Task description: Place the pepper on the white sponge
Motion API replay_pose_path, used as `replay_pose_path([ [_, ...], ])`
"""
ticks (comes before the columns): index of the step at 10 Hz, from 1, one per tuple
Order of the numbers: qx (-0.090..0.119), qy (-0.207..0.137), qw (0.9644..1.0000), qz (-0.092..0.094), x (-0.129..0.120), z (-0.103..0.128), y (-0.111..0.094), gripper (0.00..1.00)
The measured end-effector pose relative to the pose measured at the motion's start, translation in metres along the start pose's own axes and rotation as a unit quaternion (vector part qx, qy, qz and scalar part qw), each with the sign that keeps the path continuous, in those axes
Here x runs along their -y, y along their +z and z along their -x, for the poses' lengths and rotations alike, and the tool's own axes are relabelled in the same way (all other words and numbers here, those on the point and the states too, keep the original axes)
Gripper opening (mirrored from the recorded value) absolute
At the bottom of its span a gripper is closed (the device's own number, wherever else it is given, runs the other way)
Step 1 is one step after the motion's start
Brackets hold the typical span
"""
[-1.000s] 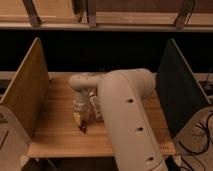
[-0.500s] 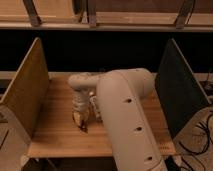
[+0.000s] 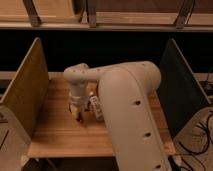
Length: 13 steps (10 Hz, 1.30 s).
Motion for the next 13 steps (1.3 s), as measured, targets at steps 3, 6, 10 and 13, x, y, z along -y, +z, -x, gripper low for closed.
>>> replay_pose_path([
  [3, 0.030, 0.011, 0.9988, -0.036, 0.023, 0.009, -0.031, 0.00],
  [6, 0.048, 0.006, 0.9970, -0.059, 0.053, 0.022, -0.046, 0.00],
  [10, 0.050, 0.003, 0.9967, -0.063, 0.060, 0.024, -0.049, 0.00],
  [13, 0.037, 0.015, 0.9980, -0.049, 0.046, 0.018, -0.027, 0.00],
])
